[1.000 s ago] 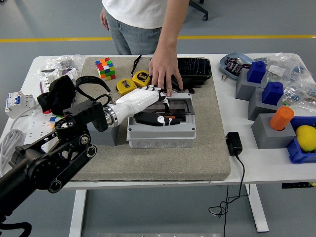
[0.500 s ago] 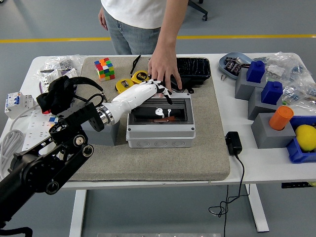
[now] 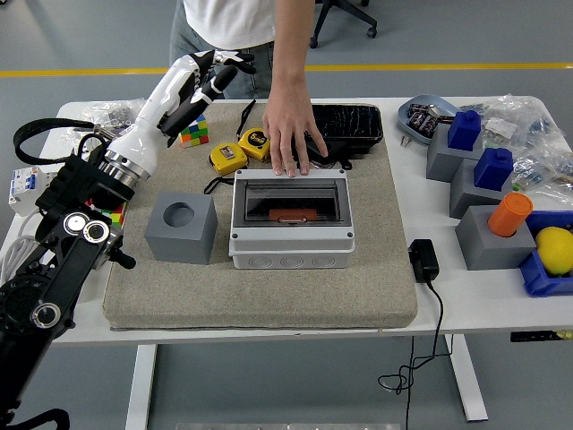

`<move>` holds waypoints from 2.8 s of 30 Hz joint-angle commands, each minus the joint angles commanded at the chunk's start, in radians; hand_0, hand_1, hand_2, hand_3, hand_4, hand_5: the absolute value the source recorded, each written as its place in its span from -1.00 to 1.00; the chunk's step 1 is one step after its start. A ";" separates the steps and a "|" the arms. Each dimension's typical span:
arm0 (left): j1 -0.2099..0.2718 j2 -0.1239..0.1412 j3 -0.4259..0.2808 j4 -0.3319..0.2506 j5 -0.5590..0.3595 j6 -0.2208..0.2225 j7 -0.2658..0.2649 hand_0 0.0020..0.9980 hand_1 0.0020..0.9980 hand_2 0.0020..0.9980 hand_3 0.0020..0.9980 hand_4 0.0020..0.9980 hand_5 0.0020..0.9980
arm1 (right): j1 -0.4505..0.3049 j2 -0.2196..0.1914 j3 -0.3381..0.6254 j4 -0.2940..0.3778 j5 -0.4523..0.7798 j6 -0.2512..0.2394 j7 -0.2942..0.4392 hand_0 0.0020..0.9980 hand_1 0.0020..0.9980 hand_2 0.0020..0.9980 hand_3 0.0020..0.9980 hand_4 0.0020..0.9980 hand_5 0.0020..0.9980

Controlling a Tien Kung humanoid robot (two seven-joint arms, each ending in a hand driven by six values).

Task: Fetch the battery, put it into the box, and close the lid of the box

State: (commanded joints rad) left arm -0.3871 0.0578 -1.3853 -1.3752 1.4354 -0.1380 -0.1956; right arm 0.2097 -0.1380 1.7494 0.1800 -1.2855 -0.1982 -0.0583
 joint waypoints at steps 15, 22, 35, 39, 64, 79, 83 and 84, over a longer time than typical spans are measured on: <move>0.143 0.026 -0.307 0.057 -0.600 -0.112 0.052 1.00 1.00 1.00 1.00 1.00 1.00 | -0.011 0.013 0.031 0.000 -0.021 -0.007 0.005 1.00 0.88 0.72 0.74 1.00 1.00; 0.181 0.043 -0.436 0.076 -0.389 -0.065 0.098 1.00 1.00 1.00 1.00 1.00 1.00 | -0.016 0.017 0.048 0.000 -0.026 -0.012 0.012 1.00 0.88 0.72 0.74 1.00 1.00; 0.246 -0.012 -0.508 0.017 0.157 0.089 0.043 0.86 0.88 0.85 0.82 1.00 1.00 | -0.029 0.027 0.096 0.000 -0.059 -0.012 0.017 1.00 0.88 0.72 0.75 1.00 1.00; 0.245 -0.004 -0.502 0.023 0.270 0.068 0.062 0.84 0.87 0.83 0.80 1.00 1.00 | -0.029 0.028 0.098 0.000 -0.059 -0.012 0.019 1.00 0.88 0.72 0.75 1.00 1.00; 0.243 0.001 -0.455 0.041 0.156 0.060 0.079 0.67 0.66 0.64 0.62 1.00 1.00 | -0.023 0.022 0.079 0.000 -0.059 -0.011 0.007 1.00 0.88 0.72 0.74 1.00 1.00; 0.241 0.004 -0.443 0.037 0.165 0.069 0.079 0.65 0.63 0.63 0.61 1.00 1.00 | -0.022 0.018 0.074 0.000 -0.055 -0.010 0.001 1.00 0.88 0.72 0.74 1.00 1.00; 0.240 0.004 -0.442 0.036 0.165 0.068 0.081 0.65 0.63 0.63 0.61 1.00 1.00 | -0.021 0.019 0.071 0.000 -0.052 -0.009 0.001 1.00 0.88 0.72 0.74 1.00 1.00; 0.240 0.004 -0.443 0.036 0.165 0.068 0.081 0.65 0.63 0.63 0.61 1.00 1.00 | -0.021 0.019 0.070 0.000 -0.051 -0.009 0.002 1.00 0.88 0.72 0.74 1.00 1.00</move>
State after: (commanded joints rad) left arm -0.1470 0.0617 -1.8281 -1.3395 1.6007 -0.0700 -0.1146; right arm 0.1888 -0.1195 1.8196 0.1800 -1.3366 -0.2076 -0.0567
